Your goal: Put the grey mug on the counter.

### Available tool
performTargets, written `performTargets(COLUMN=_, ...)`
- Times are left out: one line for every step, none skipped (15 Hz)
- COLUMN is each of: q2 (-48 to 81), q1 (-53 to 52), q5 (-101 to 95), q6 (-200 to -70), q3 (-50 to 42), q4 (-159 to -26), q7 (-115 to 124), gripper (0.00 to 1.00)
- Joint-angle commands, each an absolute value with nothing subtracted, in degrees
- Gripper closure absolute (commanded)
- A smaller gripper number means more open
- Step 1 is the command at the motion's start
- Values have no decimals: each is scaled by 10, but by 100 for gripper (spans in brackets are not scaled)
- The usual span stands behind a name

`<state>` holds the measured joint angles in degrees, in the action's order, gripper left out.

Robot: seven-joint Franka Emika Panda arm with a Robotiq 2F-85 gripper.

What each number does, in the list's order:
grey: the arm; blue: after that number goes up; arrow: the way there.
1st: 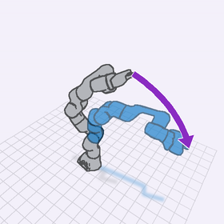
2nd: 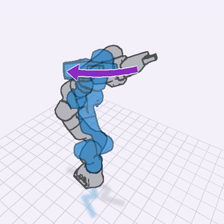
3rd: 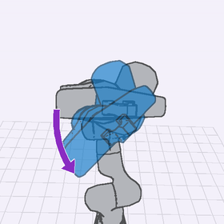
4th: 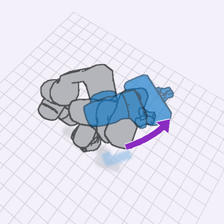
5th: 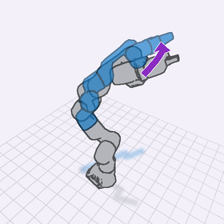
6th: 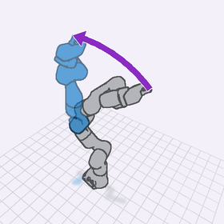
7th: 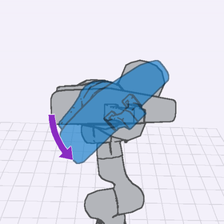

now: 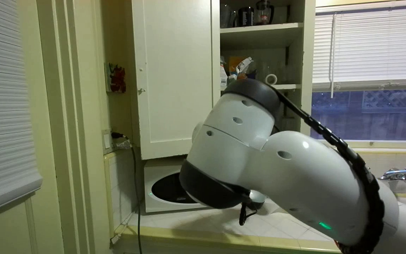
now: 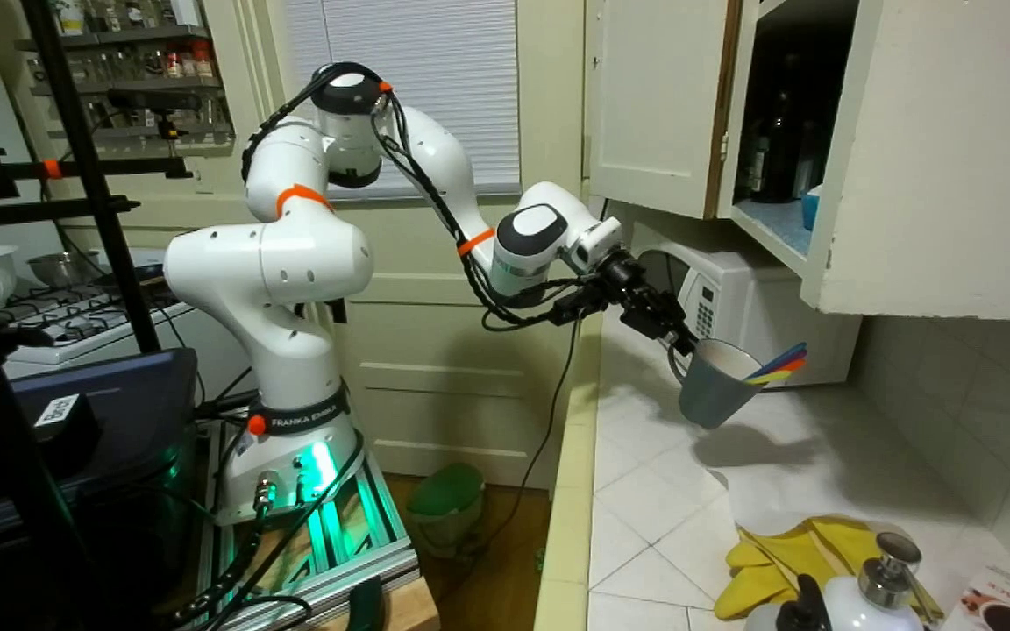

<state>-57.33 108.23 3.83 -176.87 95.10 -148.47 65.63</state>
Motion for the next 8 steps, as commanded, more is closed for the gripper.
performTargets(q2=-620, q1=1121, q5=73, q6=-1788, q3=992, q4=-1450, q7=658, gripper=95)
performTargets(q2=-618, q1=1128, q5=75, q6=-1794, q3=995, q4=-1445, q7=654, gripper=95)
performTargets(q2=-614, q1=1135, q5=77, q6=-1795, q3=1000, q4=-1440, q7=653, gripper=95)
performTargets(q2=-613, q1=1141, q5=80, q6=-1797, q3=1004, q4=-1435, q7=653, gripper=95)
performTargets(q2=-608, q1=1147, q5=81, q6=-1800, q3=1009, q4=-1431, q7=650, gripper=95)
performTargets(q2=-596, q1=1155, q5=79, q6=-1803, q3=1014, q4=-1426, q7=643, gripper=95)
performTargets(q2=-582, q1=1162, q5=71, q6=-1797, q3=1016, q4=-1422, q7=628, gripper=95)
performTargets(q2=-599, q1=1127, q5=79, q6=-1776, q3=991, q4=-1443, q7=631, gripper=81)
